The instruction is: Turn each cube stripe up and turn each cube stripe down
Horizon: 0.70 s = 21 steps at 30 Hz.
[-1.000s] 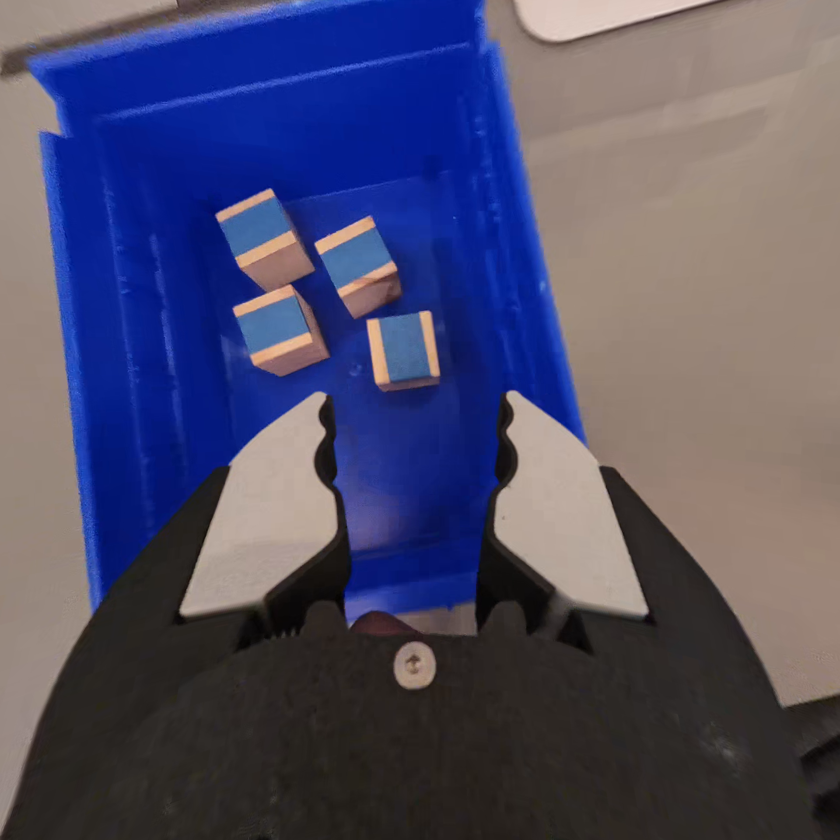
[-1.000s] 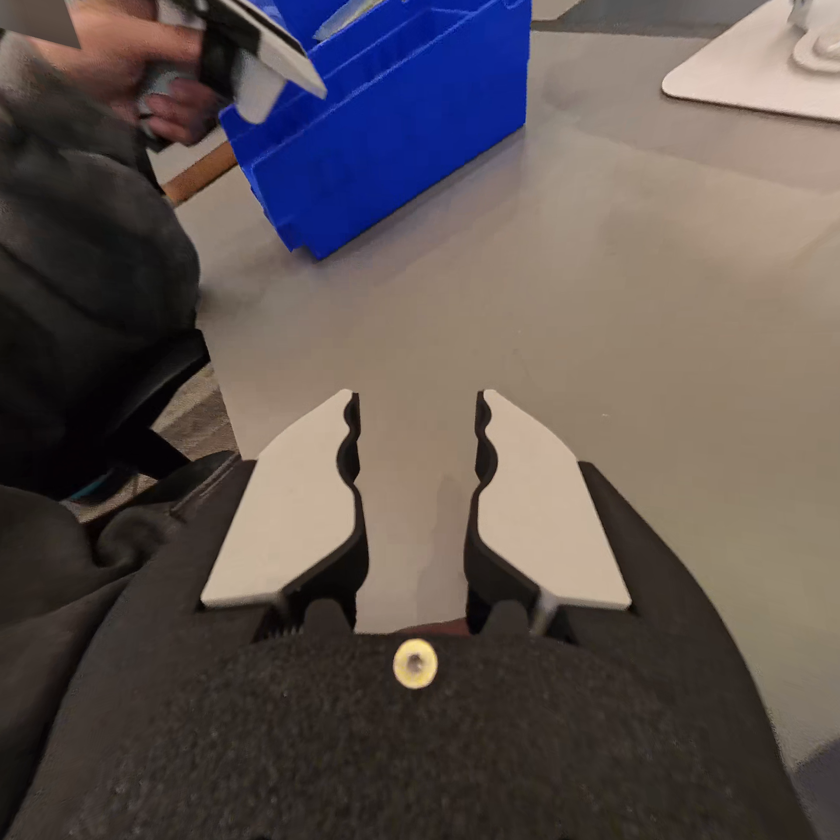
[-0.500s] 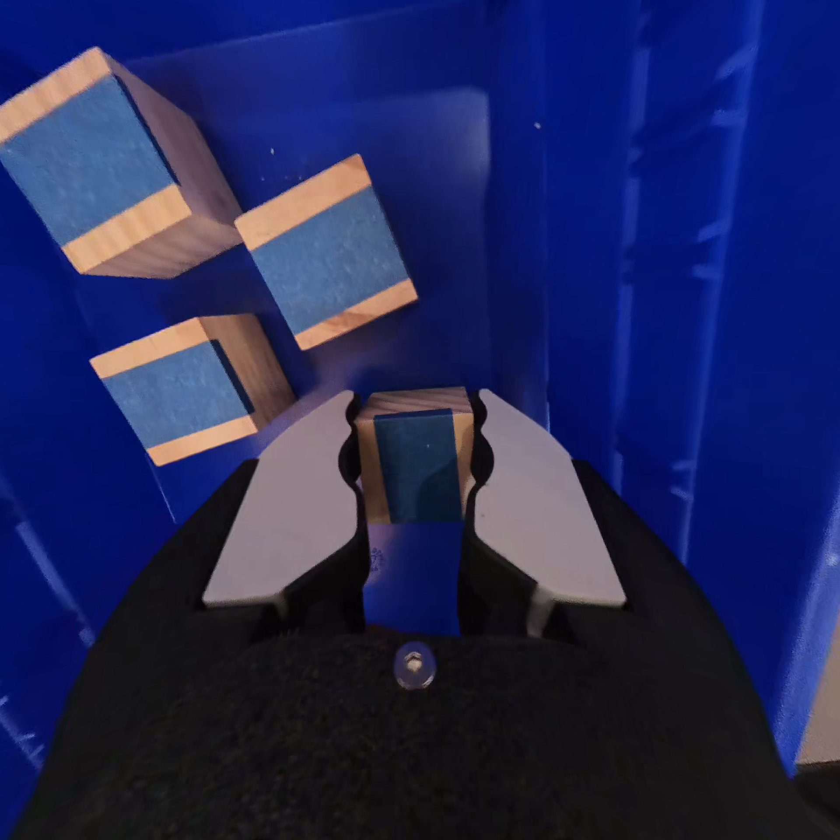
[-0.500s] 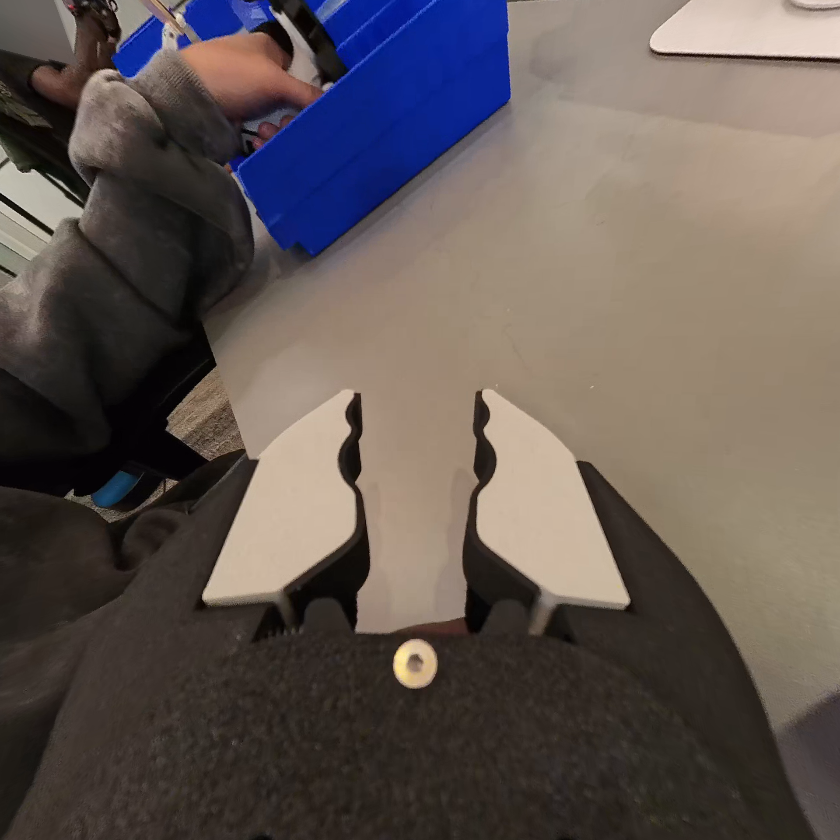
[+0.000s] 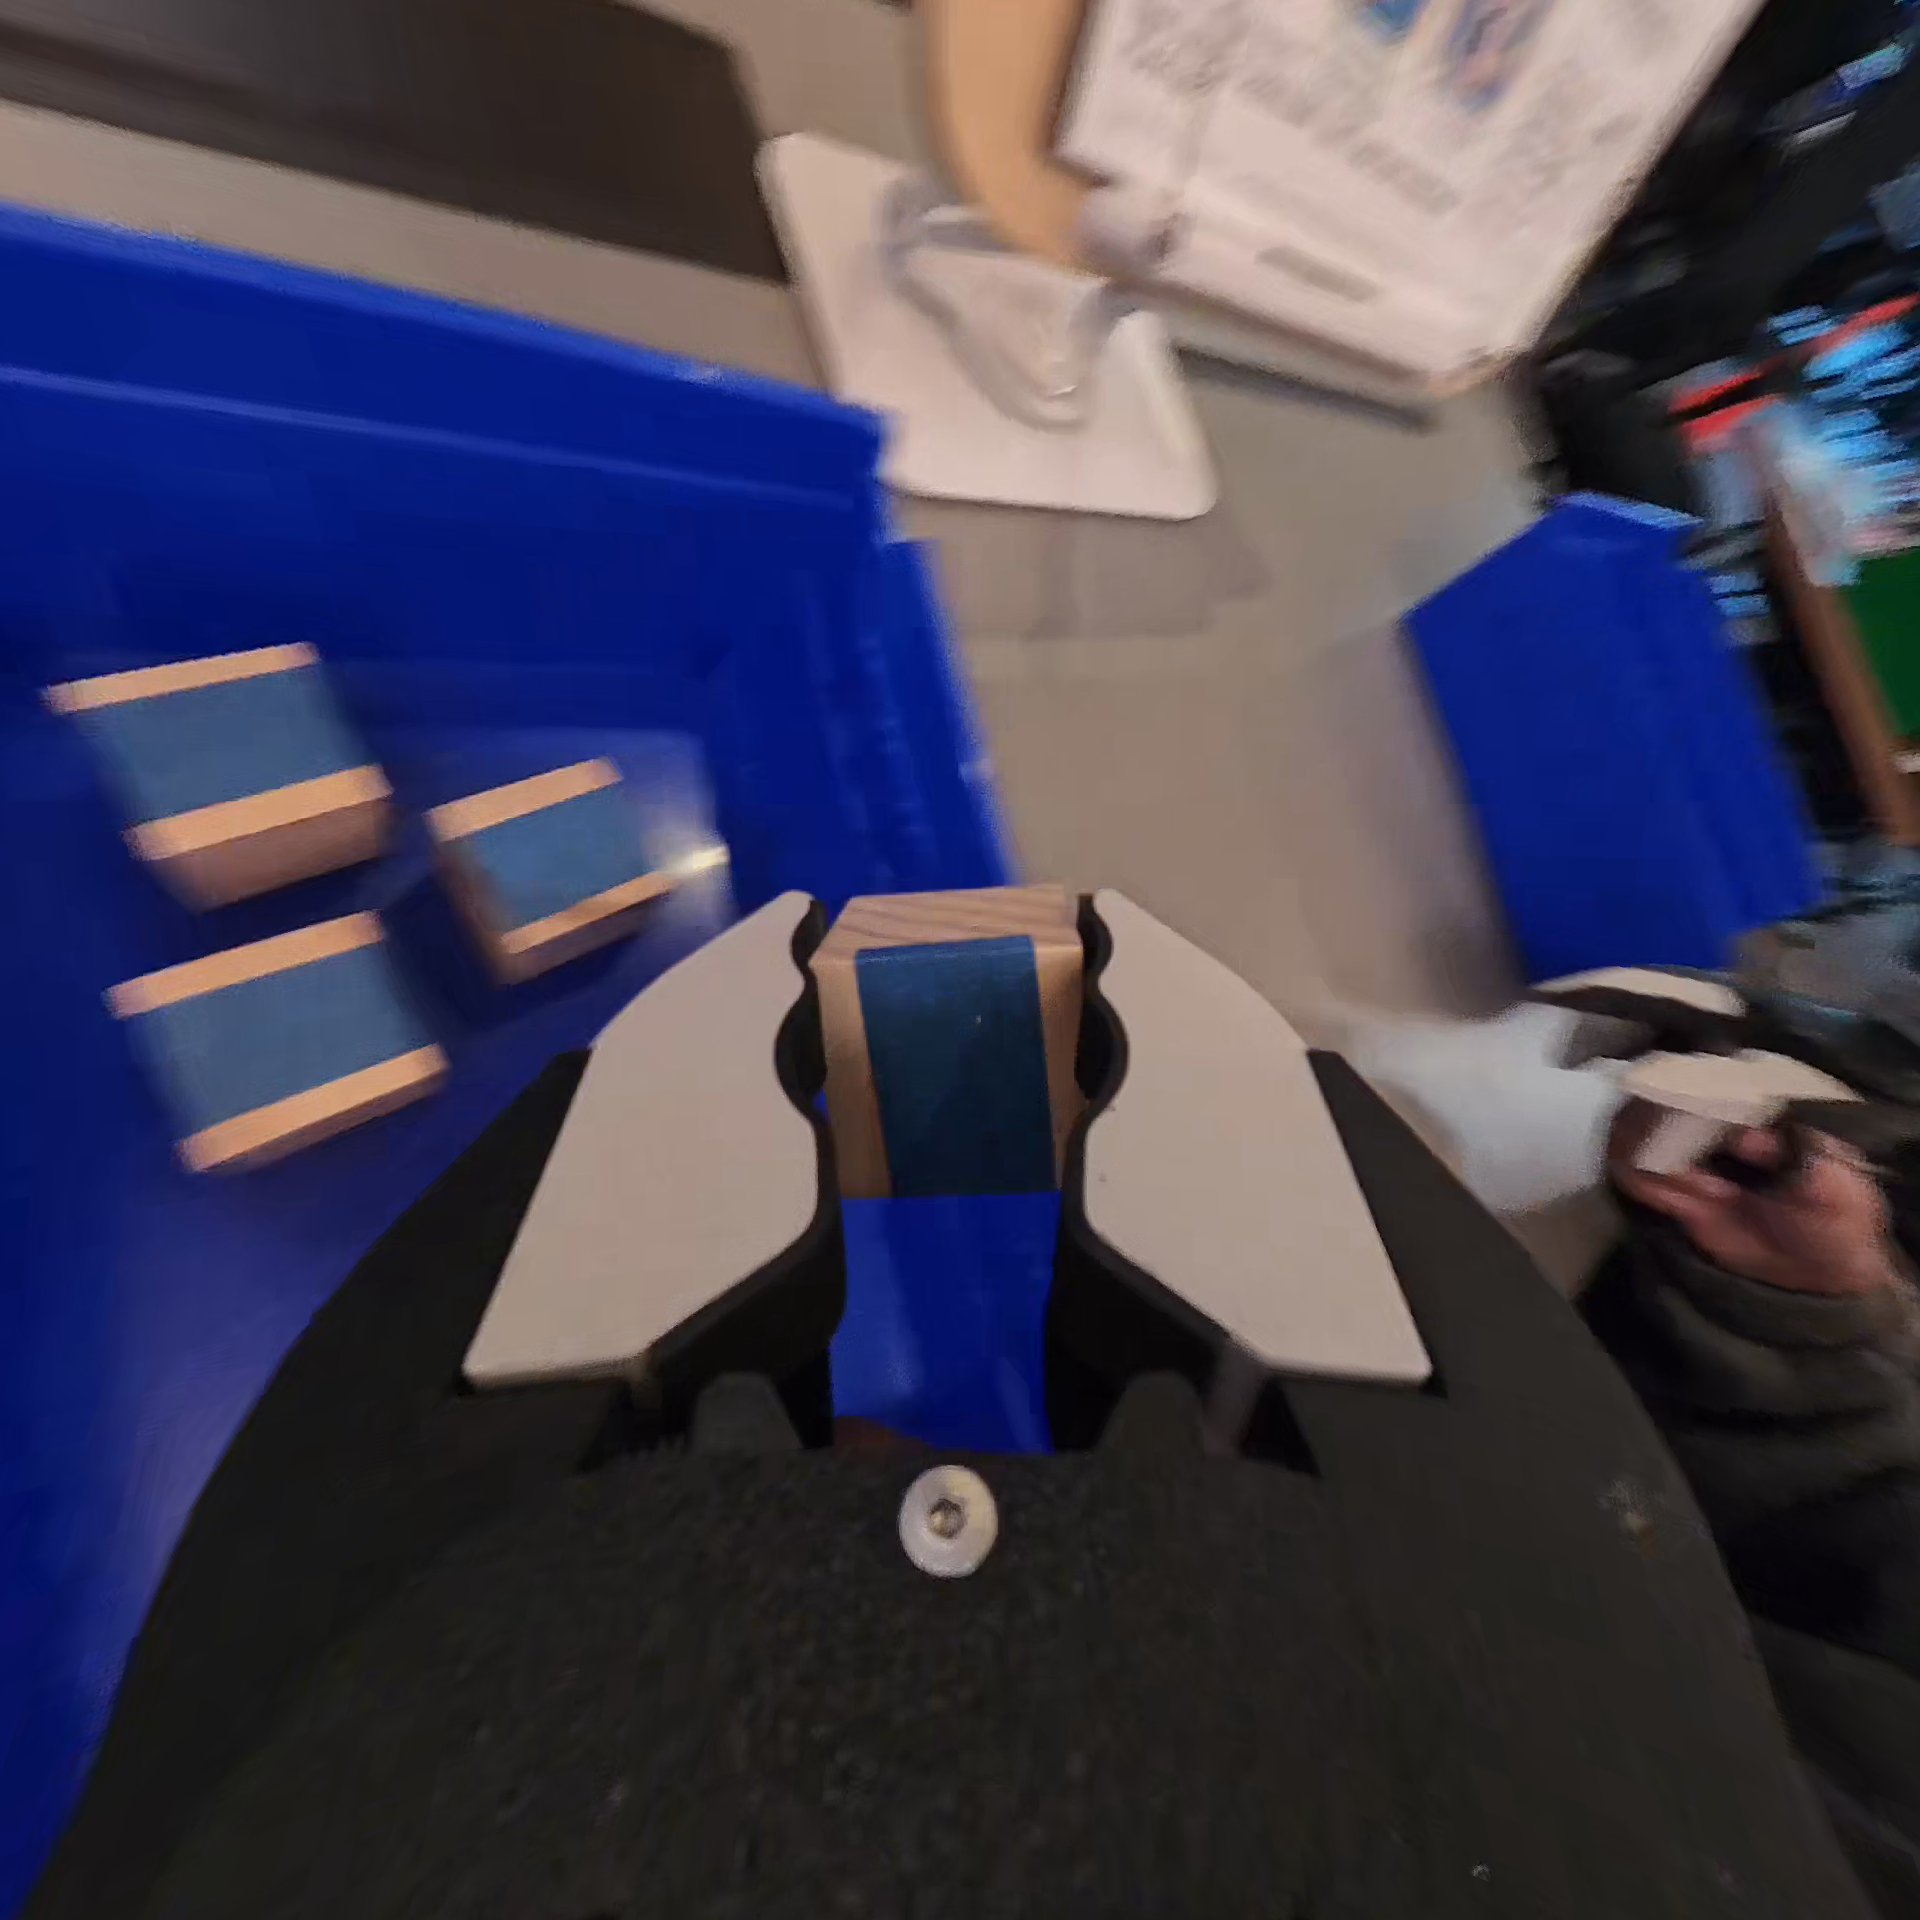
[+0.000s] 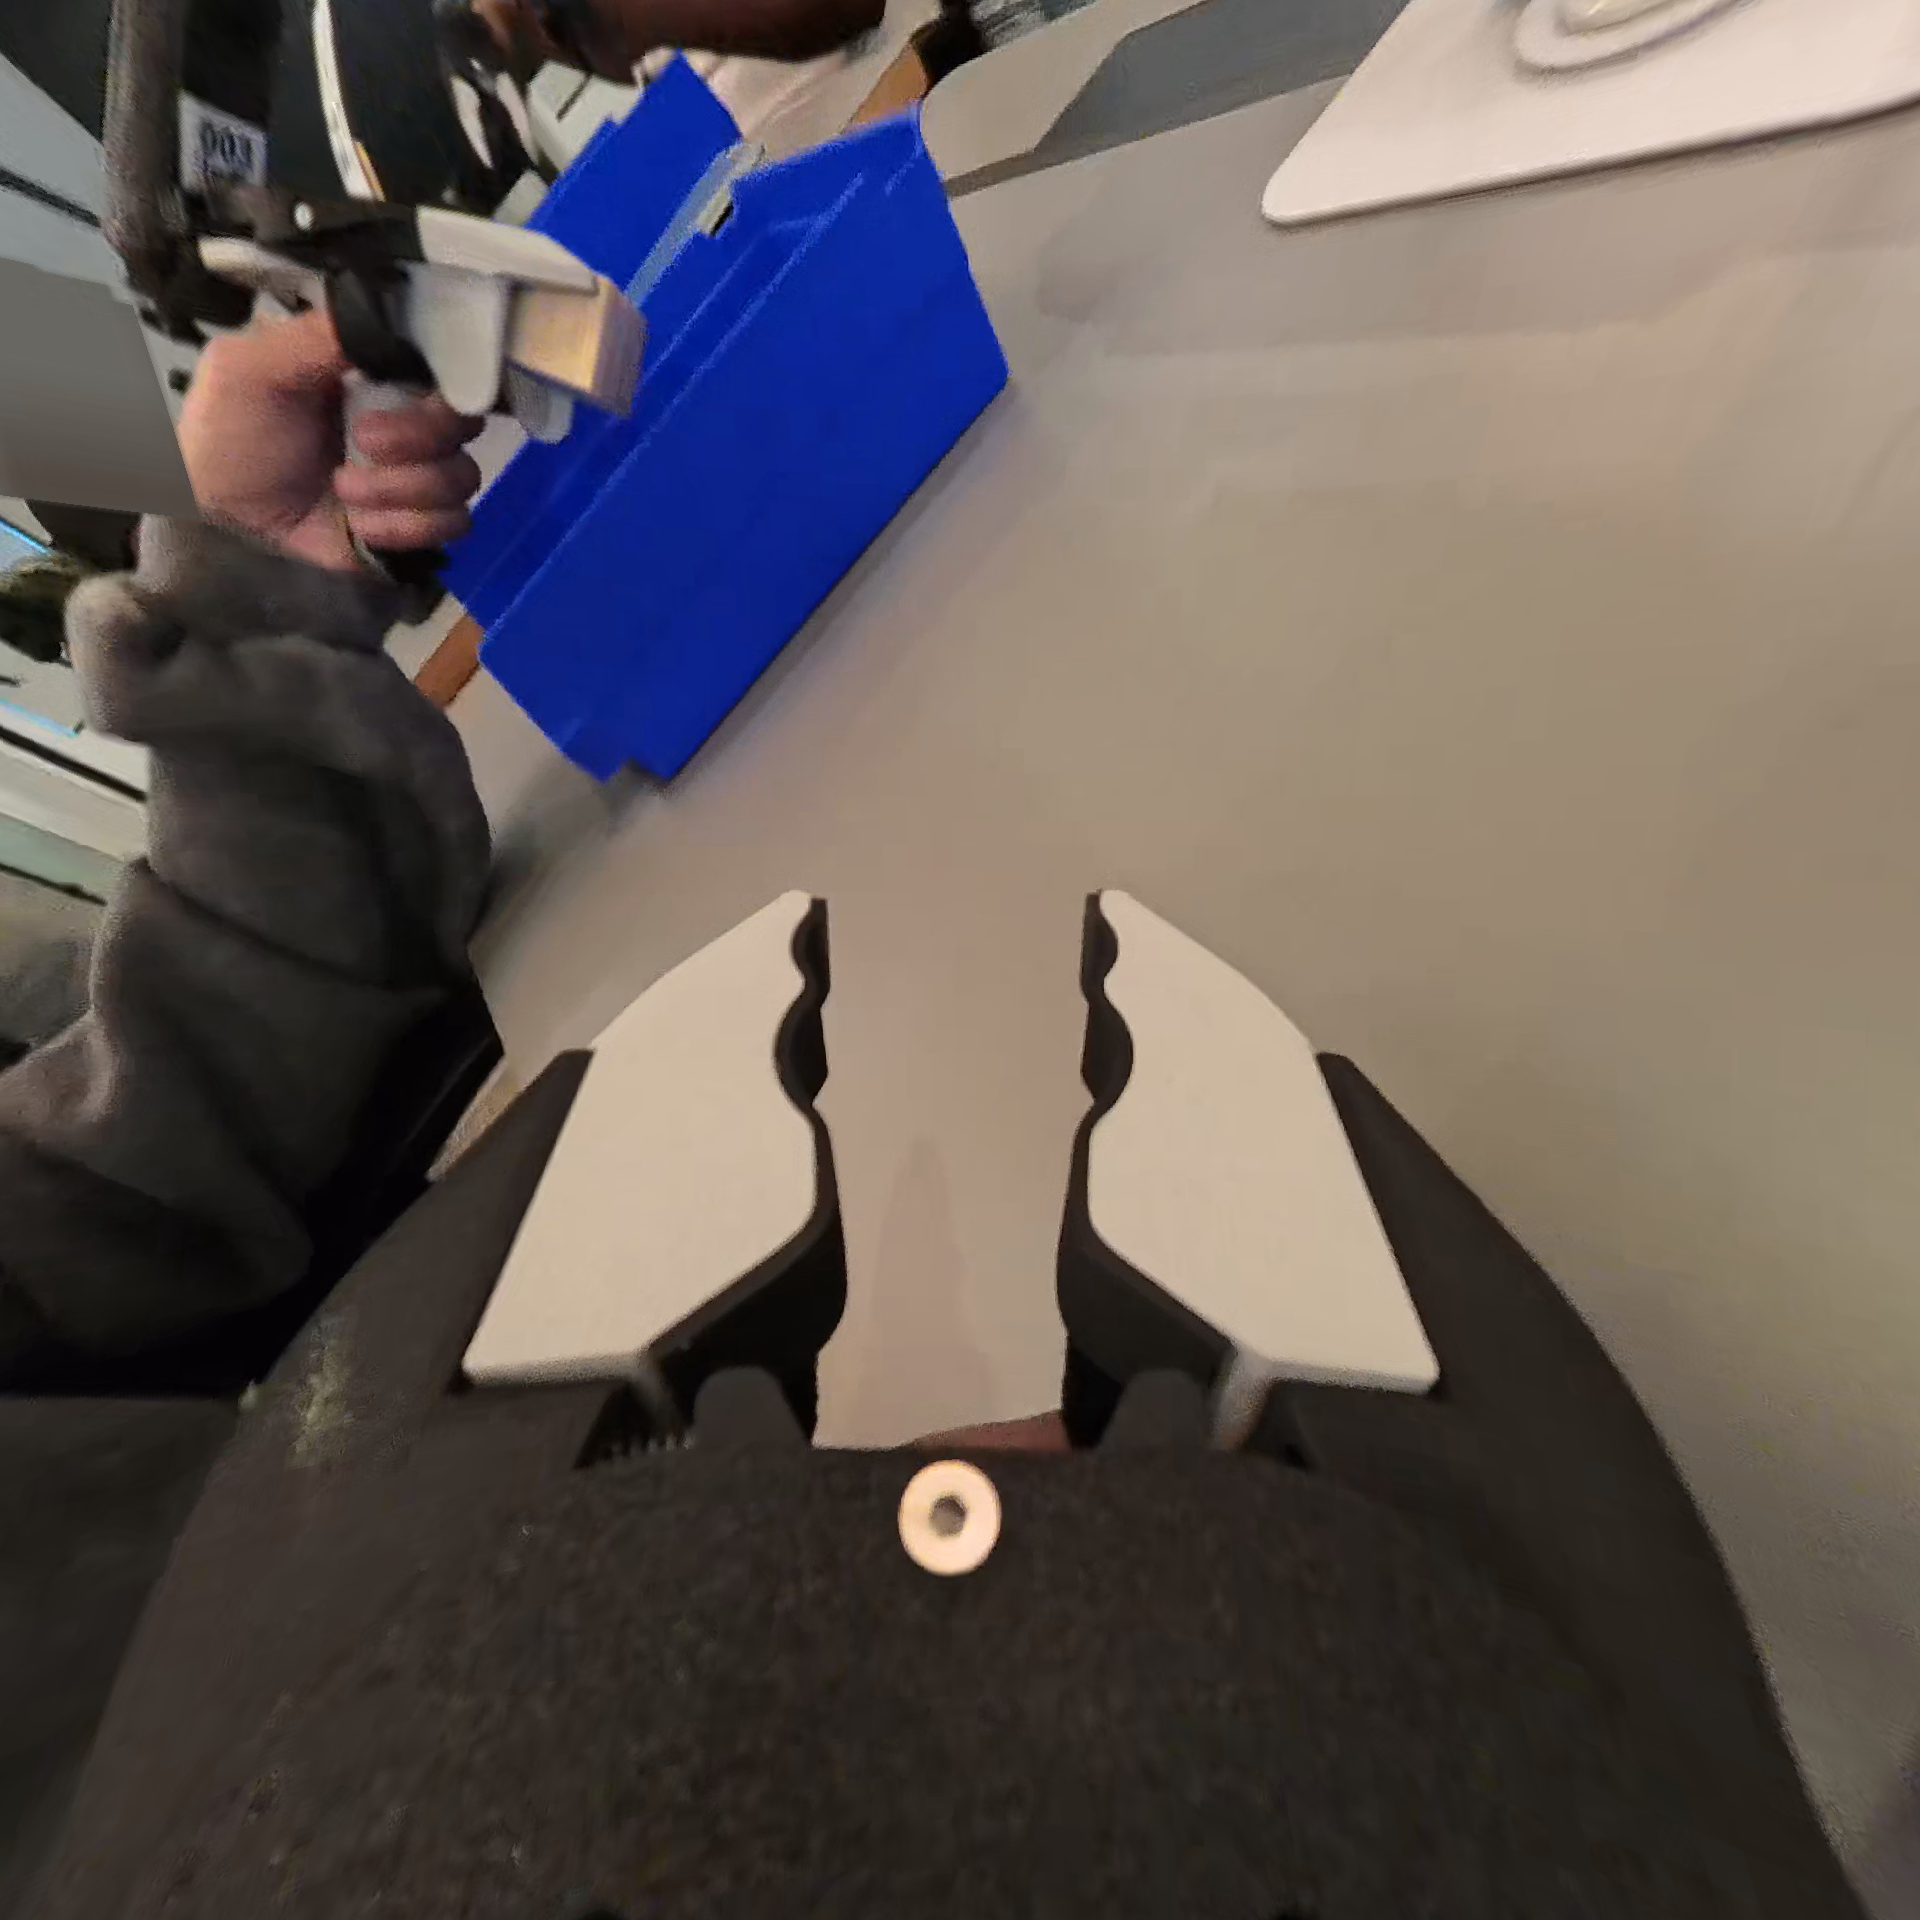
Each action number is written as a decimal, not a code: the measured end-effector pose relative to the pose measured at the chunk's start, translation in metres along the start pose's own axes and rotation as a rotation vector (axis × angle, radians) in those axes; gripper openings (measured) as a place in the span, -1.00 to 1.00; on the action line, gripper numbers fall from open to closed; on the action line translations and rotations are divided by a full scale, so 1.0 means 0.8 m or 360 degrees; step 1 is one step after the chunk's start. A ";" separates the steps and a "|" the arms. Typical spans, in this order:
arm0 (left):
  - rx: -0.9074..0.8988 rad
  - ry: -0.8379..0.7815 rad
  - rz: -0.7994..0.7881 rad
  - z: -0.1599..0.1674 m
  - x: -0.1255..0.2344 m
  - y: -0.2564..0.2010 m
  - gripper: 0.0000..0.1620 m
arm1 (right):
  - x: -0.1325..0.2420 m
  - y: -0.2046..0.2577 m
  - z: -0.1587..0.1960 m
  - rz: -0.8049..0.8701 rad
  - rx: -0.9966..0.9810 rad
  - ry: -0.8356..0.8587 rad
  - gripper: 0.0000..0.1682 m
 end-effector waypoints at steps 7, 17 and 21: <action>-0.0155 -0.0171 0.0941 -0.003 -0.044 -0.196 -0.45 | -0.035 0.068 -0.069 -0.0603 -0.0208 -0.0145 -0.33; -0.0199 -0.0086 0.1213 0.049 -0.101 -0.305 -0.45 | -0.041 0.105 -0.094 -0.0903 -0.0279 -0.0301 -0.27; -0.0179 -0.0042 0.1254 0.057 -0.113 -0.309 -0.45 | -0.035 0.100 -0.092 -0.0909 -0.0266 -0.0320 -0.47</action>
Point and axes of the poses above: each gripper's, where its closed fingertips meet, x back along the fingers, z out of its underside, y = z × x across the jaws, the point moved 1 cm from there along x, back along the fingers, and after that the axes turned 11 degrees about y, right-handed, at the moved point
